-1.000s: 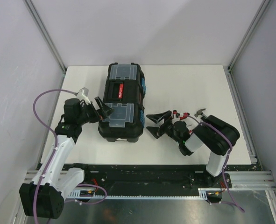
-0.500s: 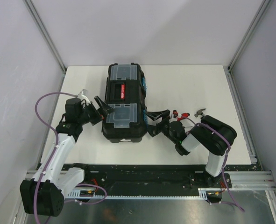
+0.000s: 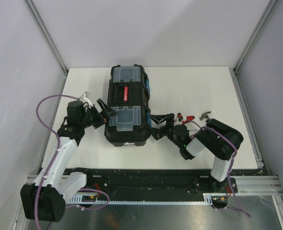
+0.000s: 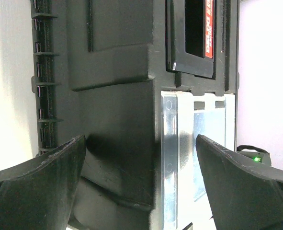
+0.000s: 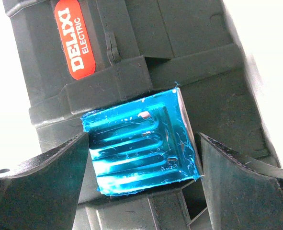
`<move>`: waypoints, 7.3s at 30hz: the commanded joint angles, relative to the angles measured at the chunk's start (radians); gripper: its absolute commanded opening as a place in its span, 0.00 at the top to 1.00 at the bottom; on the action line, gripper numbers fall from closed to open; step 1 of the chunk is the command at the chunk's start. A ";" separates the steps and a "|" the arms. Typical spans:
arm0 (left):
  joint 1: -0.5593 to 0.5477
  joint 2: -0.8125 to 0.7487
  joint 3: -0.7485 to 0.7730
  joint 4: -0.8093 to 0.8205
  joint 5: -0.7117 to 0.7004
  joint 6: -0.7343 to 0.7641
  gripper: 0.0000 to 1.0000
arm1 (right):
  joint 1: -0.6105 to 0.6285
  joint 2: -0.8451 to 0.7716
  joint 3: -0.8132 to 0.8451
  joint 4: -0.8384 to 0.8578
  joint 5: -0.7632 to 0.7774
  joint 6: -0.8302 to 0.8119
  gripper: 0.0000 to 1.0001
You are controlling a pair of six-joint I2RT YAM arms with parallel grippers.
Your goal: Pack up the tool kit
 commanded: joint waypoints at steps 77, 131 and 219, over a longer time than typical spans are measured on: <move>-0.064 0.104 -0.037 -0.075 -0.010 0.232 0.03 | 0.033 0.090 0.218 0.308 -0.429 -0.406 0.77; -0.349 0.320 0.045 -0.294 -0.531 0.248 0.08 | -0.022 -0.410 0.211 -0.670 -0.180 -0.639 0.35; -0.347 0.279 0.126 -0.305 -0.535 0.275 0.02 | -0.084 -0.321 0.115 -0.411 -0.232 -0.669 0.01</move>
